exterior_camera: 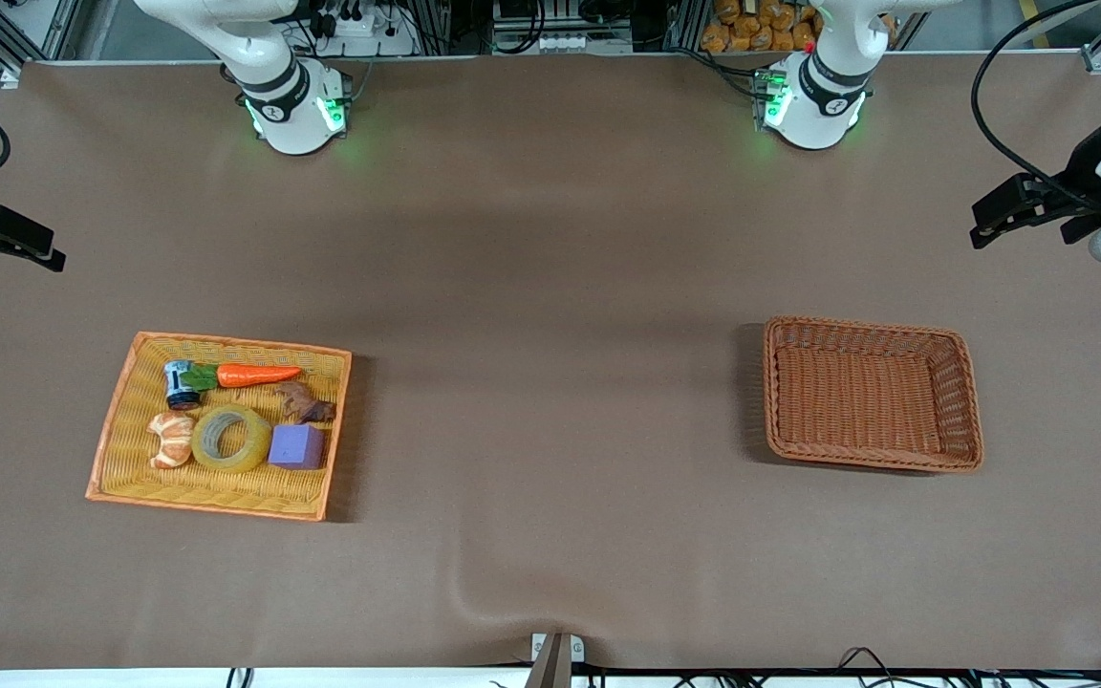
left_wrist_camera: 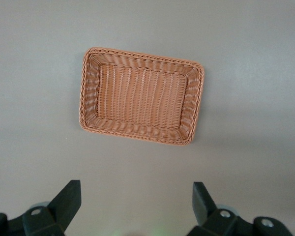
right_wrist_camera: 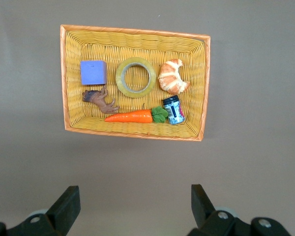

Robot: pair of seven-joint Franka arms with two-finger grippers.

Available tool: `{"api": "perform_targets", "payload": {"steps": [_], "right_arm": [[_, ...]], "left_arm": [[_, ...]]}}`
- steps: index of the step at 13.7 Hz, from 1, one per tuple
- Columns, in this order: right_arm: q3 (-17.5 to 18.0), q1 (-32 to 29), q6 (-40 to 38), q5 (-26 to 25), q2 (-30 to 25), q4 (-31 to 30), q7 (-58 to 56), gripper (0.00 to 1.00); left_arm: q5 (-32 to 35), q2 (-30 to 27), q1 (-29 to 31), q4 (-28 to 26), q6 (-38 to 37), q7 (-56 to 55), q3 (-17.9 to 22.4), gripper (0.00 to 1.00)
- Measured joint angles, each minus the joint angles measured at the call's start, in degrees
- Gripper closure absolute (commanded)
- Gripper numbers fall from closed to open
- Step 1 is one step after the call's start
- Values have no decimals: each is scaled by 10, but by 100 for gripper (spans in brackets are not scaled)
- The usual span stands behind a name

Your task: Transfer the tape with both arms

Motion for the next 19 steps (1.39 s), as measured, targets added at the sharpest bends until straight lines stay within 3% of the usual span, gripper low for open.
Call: {"api": "perform_targets", "payload": {"steps": [4, 7, 11, 14, 19], "right_arm": [[3, 11, 12, 1, 1, -9, 0, 0], [5, 47, 105, 17, 15, -65, 0, 0], [8, 99, 216, 21, 79, -134, -11, 0], [5, 95, 286, 25, 143, -164, -92, 0], [0, 71, 400, 60, 246, -159, -298, 0]], "left_arm": [[0, 0, 0, 0, 0, 0, 0, 0], [0, 1, 0, 0, 0, 1, 0, 0], [0, 2, 0, 1, -1, 1, 1, 0], [0, 4, 0, 0, -3, 1, 1, 0], [0, 5, 0, 1, -3, 1, 1, 0]]}}
